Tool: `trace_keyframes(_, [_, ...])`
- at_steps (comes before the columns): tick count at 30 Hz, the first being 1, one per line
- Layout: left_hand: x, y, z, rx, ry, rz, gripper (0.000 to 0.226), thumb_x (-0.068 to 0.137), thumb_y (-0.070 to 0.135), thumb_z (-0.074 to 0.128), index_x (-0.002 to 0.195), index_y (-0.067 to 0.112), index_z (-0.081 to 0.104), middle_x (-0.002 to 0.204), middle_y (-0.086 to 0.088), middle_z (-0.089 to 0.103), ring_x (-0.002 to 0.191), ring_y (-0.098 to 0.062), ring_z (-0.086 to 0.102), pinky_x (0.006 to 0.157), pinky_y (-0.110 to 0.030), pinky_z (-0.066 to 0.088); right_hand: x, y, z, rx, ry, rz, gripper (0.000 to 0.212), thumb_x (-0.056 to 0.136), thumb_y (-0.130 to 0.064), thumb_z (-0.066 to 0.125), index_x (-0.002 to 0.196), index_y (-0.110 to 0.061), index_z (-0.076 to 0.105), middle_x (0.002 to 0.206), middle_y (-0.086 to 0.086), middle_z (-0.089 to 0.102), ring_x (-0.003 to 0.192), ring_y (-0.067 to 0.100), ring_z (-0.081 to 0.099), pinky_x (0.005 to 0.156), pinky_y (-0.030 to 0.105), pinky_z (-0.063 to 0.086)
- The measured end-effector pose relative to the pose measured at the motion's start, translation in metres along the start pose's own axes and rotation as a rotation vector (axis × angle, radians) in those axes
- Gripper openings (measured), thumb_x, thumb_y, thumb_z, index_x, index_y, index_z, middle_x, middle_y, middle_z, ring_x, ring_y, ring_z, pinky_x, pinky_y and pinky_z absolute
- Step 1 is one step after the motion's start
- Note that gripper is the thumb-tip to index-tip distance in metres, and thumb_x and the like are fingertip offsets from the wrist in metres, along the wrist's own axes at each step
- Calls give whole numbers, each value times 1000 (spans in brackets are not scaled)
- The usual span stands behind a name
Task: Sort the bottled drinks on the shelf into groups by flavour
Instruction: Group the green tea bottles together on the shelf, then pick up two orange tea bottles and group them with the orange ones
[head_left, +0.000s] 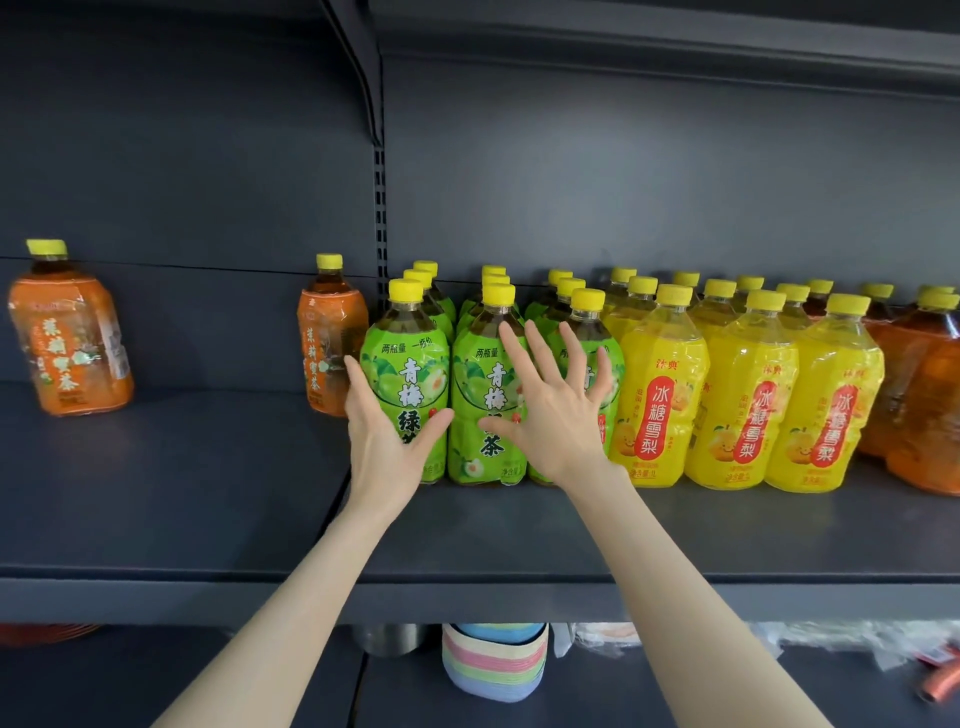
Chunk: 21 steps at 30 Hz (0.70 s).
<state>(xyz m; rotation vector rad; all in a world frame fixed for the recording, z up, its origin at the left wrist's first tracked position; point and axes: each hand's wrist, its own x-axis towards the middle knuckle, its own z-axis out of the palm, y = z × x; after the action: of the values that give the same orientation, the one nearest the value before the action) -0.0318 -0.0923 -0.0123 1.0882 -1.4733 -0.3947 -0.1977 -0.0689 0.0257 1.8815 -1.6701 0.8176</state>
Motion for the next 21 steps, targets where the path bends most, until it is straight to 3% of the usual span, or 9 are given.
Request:
trace_keyframes(2, [1,0,3,4,6,-3,104,84,39,65,148,16,-13,158,-8,4,143,-21,10,112,-36,14,1,0,2,10,35,16,100,73,-56,71,152,-35,12,159,1,22,148,32,4,110,55,-11])
trace_keyframes(6, [4,0,7,26,26,-25,98,87,39,60,149,17,-12,155,-11,10,140,-26,17,110,-43,20,2,-1,5,-4,90,18,100,69,-54,76,151,-32,22,156,3,32,147,35,14,109,53,-9])
trace_keyframes(9, [5,-2,8,35,22,-34,99,86,40,60,149,17,-12,155,-12,10,140,-27,17,109,-46,22,3,-1,8,10,85,29,100,68,-52,77,150,-30,24,155,4,33,146,36,14,110,59,-3])
trace_keyframes(13, [7,-2,9,38,2,-53,100,85,42,61,149,17,-11,155,-13,10,140,-29,18,108,-44,25,3,-3,4,6,18,46,99,74,-53,73,152,-31,15,159,3,24,148,33,5,112,60,-5])
trace_keyframes(18, [4,-1,1,13,-55,-46,100,86,38,63,149,17,-11,158,-6,5,144,-20,11,110,-31,18,-1,-4,-3,-10,-53,47,98,81,-55,65,152,-32,1,162,2,10,149,31,-6,113,57,-10])
trace_keyframes(21, [7,1,-13,15,-171,-88,97,87,37,62,149,23,-12,159,1,6,144,-19,16,111,-36,22,1,-4,-5,-17,-75,57,92,84,-48,64,153,-28,7,162,4,11,149,31,-2,113,56,-8])
